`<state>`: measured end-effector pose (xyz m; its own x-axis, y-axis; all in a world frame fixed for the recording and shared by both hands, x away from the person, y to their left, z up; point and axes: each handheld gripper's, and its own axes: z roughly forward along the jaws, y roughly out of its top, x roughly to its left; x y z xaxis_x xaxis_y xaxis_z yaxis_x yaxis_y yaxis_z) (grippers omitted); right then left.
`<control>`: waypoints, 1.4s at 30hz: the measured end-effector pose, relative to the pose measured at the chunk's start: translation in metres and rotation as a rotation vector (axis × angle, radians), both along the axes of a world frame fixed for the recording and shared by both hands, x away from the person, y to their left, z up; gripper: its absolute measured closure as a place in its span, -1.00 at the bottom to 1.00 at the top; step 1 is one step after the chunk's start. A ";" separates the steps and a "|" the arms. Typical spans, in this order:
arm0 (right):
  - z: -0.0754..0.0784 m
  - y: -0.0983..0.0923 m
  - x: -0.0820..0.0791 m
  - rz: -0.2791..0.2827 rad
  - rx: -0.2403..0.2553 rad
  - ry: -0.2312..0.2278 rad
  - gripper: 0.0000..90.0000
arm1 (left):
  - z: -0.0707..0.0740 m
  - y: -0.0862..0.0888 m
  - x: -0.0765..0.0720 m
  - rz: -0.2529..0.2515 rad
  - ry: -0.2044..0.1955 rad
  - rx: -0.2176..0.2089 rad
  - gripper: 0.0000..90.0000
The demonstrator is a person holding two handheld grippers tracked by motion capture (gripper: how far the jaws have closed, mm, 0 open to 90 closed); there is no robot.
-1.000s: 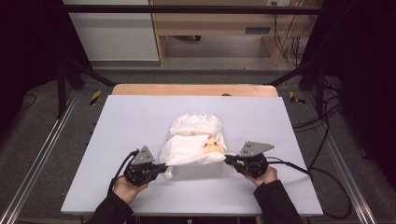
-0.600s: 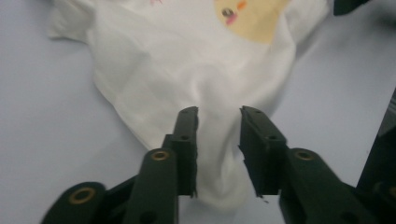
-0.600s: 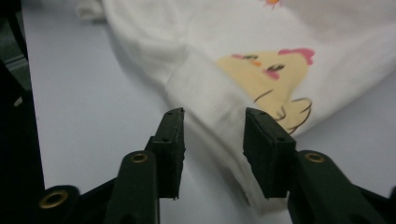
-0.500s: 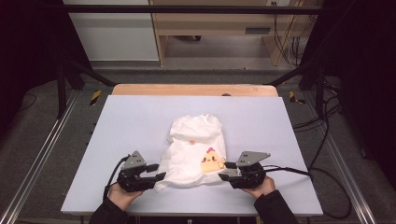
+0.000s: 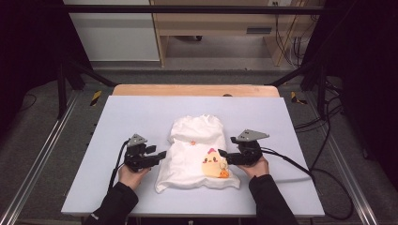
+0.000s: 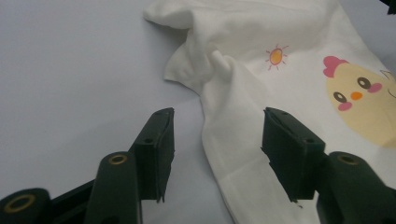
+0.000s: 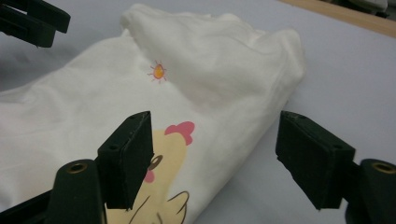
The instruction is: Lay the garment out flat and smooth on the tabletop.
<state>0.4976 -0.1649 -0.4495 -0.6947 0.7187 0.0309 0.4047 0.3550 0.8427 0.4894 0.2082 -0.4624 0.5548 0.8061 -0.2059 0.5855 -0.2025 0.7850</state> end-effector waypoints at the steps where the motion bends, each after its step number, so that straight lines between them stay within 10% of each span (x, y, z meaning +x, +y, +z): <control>1: -0.003 0.002 0.002 -0.009 -0.009 0.005 -0.34 | -0.003 -0.001 0.003 -0.003 0.006 -0.012 0.08; 6: -0.019 0.007 0.009 -0.044 -0.079 0.028 -0.11 | -0.015 -0.008 0.010 -0.035 0.051 -0.032 0.41; 12: -0.024 0.000 0.013 -0.035 -0.036 0.091 0.42 | -0.016 -0.015 0.007 -0.068 0.039 0.002 0.94; 17: -0.018 -0.004 0.008 -0.020 -0.042 0.089 0.97 | -0.004 -0.006 -0.002 -0.057 -0.013 0.026 0.97; 25: -0.002 -0.013 -0.007 -0.014 0.009 0.080 1.00 | 0.004 0.000 -0.024 -0.052 -0.023 0.124 0.97; 30: -0.012 -0.006 -0.005 0.031 -0.027 0.146 0.78 | -0.003 0.002 -0.026 -0.073 -0.021 0.121 0.95; 33: -0.001 -0.011 0.002 -0.007 0.067 0.082 0.20 | 0.004 0.003 -0.030 -0.088 -0.063 0.071 0.87; 42: 0.009 -0.014 0.034 -0.126 0.128 0.006 -0.44 | 0.010 -0.009 -0.048 -0.191 -0.127 0.025 0.86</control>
<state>0.5316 -0.1789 -0.4403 -0.5992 0.7897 0.1313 0.4442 0.1915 0.8752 0.4412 0.1992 -0.4526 0.7182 0.6877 -0.1060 0.4317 -0.3209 0.8430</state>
